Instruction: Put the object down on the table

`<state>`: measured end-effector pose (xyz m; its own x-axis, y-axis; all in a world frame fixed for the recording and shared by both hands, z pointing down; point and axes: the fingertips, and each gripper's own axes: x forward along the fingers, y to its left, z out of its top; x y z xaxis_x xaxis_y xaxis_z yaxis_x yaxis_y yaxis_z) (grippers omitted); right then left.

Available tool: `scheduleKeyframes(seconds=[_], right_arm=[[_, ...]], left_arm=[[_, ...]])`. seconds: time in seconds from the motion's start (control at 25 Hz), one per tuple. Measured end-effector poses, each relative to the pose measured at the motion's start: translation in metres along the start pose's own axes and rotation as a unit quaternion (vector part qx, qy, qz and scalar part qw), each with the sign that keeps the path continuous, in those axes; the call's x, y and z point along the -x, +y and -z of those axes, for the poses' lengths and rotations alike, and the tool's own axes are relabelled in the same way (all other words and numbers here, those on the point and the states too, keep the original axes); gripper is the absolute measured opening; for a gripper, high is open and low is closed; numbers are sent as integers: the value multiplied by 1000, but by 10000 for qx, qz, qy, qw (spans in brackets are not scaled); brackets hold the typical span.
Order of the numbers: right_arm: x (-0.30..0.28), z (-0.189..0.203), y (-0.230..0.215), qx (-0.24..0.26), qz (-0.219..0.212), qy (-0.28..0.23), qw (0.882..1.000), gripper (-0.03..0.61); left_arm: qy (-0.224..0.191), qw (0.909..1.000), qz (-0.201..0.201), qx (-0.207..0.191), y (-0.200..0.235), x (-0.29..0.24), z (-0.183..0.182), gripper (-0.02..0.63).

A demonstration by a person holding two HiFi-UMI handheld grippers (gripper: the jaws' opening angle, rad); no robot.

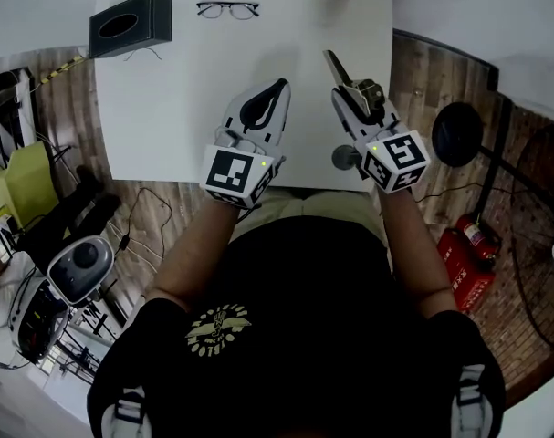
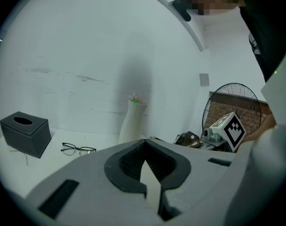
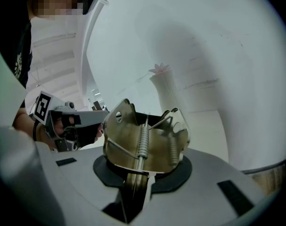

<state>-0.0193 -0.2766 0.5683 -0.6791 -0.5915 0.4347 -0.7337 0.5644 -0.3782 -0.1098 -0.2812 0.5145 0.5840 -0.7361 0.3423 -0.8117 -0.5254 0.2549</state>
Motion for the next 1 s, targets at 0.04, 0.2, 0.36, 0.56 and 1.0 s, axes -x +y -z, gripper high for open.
scheduleKeyframes(seconds=[0.04,0.2,0.36,0.56,1.0], right_arm=[[-4,5,-1,21,-17,68,10000,86],[-15,27,-7,-108,-56,326,9994,86],[-22,48,-12,-247,-30,524,9983,86],[-38,69,-18,-311,-119,800,9962,86],[-51,98,-37,-701,33,1306,9890,97]], left_arm=[[20,10000,1,4,0,-1,2,8],[126,9999,7,-11,0,-5,13,8],[251,9997,25,26,1,-7,28,8],[449,9990,52,64,2,-17,47,8],[708,9973,192,78,-13,-20,63,8]])
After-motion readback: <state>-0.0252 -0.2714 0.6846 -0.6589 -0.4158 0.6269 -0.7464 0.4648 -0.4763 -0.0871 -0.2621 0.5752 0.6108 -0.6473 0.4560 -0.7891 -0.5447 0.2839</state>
